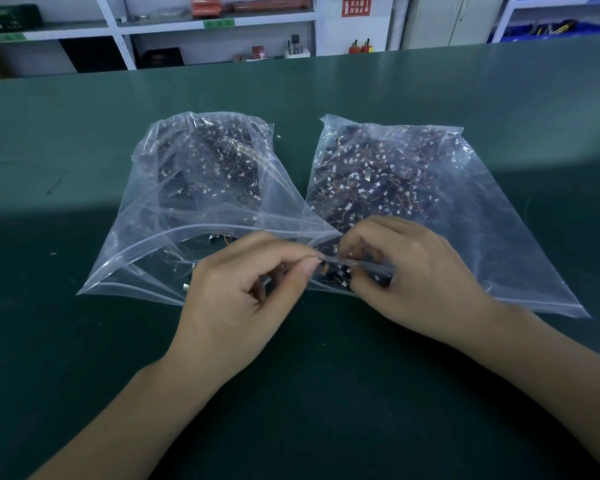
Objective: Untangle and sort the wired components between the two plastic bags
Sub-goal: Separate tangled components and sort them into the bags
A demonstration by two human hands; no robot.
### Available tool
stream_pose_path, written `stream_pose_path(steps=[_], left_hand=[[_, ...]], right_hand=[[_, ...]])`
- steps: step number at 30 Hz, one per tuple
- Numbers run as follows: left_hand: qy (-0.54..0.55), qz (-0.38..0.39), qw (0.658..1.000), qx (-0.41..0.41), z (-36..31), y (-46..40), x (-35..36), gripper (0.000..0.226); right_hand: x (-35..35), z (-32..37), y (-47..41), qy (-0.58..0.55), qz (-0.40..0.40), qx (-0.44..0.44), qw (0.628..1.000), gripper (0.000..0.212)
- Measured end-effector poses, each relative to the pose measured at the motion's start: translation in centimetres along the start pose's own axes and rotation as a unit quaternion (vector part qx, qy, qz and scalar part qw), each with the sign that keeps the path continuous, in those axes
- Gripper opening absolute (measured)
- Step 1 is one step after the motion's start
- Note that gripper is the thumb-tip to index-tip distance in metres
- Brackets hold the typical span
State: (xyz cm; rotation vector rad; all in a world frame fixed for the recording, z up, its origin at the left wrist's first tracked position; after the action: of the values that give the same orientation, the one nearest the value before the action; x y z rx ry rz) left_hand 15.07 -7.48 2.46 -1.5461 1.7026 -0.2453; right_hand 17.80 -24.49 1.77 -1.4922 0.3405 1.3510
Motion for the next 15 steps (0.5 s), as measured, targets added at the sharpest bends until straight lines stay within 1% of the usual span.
stream_pose_path(steps=[2,4,8,13,15], left_hand=[[-0.014,0.010,0.999,0.033,-0.5,0.1,0.4,0.010],[-0.014,0.010,0.999,0.041,-0.4,0.1,0.5,0.011],[-0.034,0.009,0.998,0.043,0.0,0.1,0.4,0.008],[-0.066,-0.003,0.997,0.042,0.3,0.0,0.4,0.003],[-0.112,0.005,0.993,0.040,0.4,-0.1,0.9,0.005]], right_hand=[[-0.4,0.0,0.1,-0.003,-0.021,0.007,1.000,0.021],[-0.7,-0.1,0.1,-0.009,-0.036,0.011,0.999,0.021],[-1.3,-0.6,0.0,-0.022,-0.059,0.016,0.998,0.020],[-1.1,0.1,0.2,-0.036,-0.059,-0.002,0.998,0.020],[-1.1,0.3,0.2,-0.042,-0.057,-0.006,0.997,0.019]])
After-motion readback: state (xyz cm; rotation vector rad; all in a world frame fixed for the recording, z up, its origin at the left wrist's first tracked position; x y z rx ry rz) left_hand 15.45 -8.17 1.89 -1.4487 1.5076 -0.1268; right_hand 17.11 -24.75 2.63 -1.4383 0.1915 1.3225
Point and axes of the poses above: each hand's wrist, its own y-axis away from the middle knuckle, its own x-axis out of the palm, z = x × y, the point moved 10 cm from there along -y, towards the middle knuckle, and after that the axes turned 10 degrees about y, right-handed, at the moved point
